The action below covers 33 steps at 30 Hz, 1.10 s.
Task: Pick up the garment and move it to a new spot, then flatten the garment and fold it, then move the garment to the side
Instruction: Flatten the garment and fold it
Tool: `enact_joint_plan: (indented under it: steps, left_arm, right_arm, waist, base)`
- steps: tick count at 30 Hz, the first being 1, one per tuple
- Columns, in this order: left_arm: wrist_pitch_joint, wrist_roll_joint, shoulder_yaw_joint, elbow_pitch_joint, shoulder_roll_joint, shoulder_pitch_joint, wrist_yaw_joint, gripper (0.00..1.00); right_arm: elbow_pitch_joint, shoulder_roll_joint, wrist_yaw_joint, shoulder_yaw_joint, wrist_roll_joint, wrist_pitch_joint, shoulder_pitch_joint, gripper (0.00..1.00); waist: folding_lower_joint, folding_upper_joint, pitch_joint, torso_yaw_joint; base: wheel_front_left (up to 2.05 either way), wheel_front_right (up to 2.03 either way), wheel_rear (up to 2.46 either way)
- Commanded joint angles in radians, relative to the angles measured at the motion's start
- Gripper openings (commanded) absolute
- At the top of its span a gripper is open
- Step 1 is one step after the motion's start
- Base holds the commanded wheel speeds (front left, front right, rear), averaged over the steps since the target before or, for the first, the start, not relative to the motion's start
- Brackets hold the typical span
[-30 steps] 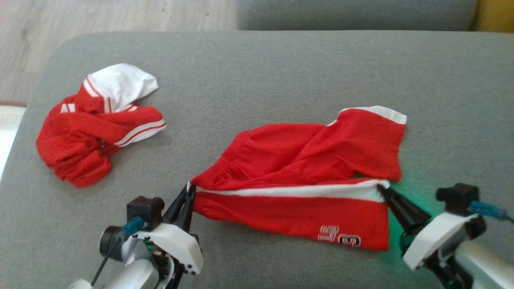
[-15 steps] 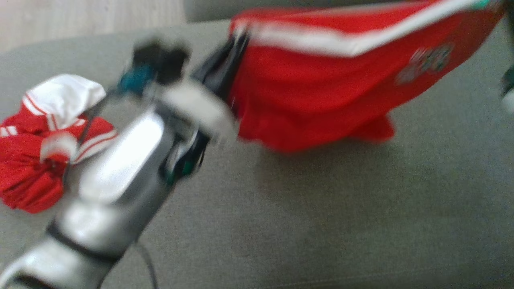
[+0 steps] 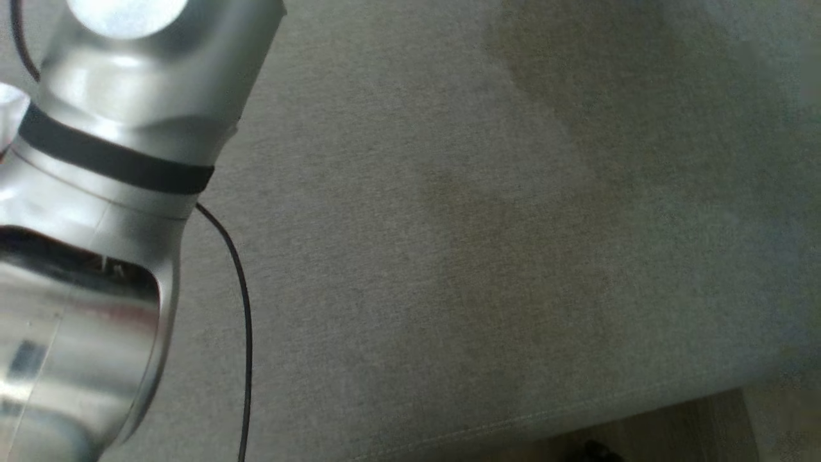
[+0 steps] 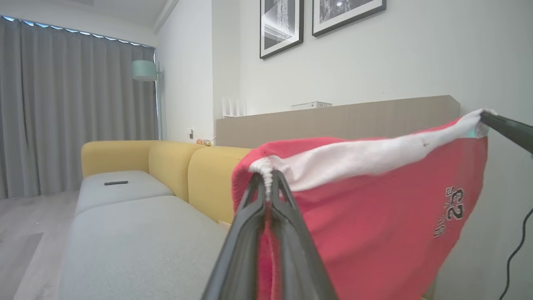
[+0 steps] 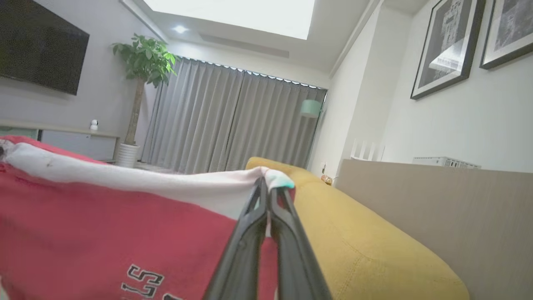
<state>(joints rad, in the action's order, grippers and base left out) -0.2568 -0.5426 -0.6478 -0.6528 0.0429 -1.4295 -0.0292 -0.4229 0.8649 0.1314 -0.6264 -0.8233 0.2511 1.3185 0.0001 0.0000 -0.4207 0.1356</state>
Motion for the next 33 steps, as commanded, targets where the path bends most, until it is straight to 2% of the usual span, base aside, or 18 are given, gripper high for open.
enact_joint_plan:
  steps: [1, 7, 12, 16, 23, 33]
  left_arm:
    - [-0.004, 0.012, 0.025, 0.024, 0.018, -0.007, -0.005, 0.00]
    - [-0.005, 0.062, 0.040, 0.027, 0.014, 0.244, -0.048, 0.00]
    - [-0.005, 0.128, 0.088, 0.111, 0.022, 0.524, -0.050, 0.00]
    - [-0.005, 0.148, 0.142, 0.210, 0.021, 0.758, -0.058, 0.00]
    - [-0.005, 0.214, 0.155, 0.328, 0.017, 1.058, -0.070, 0.00]
    - [-0.005, 0.272, 0.175, 0.455, 0.023, 1.358, -0.026, 0.00]
  right_arm:
    - [0.012, 0.022, -0.001, -0.005, -0.002, 0.007, -0.024, 0.00]
    - [0.032, 0.005, -0.001, -0.117, -0.055, 0.010, -0.180, 0.00]
    - [0.096, -0.009, -0.001, -0.117, -0.083, 0.010, -0.393, 0.00]
    - [0.154, -0.019, -0.001, -0.066, -0.079, 0.010, -0.591, 0.00]
    - [0.229, -0.063, -0.001, 0.094, -0.029, 0.011, -0.920, 0.00]
    - [0.360, -0.145, -0.001, 0.307, 0.066, -0.002, -1.282, 0.00]
  waist:
    - [-0.0001, 0.0000, -0.008, 0.010]
    - [-0.0001, 0.0000, 0.013, -0.010]
    - [-0.0001, 0.0000, 0.062, -0.029]
    - [-0.0001, 0.0000, 0.128, -0.048]
    - [-0.0001, 0.0000, 0.249, -0.072]
    - [-0.0001, 0.0000, 0.335, -0.090]
  base:
    - [0.00, 0.00, 0.00]
    - [0.00, 0.00, 0.00]
    - [0.00, 0.00, 0.00]
    - [0.00, 0.00, 0.00]
    - [0.00, 0.00, 0.00]
    - [0.00, 0.00, 0.00]
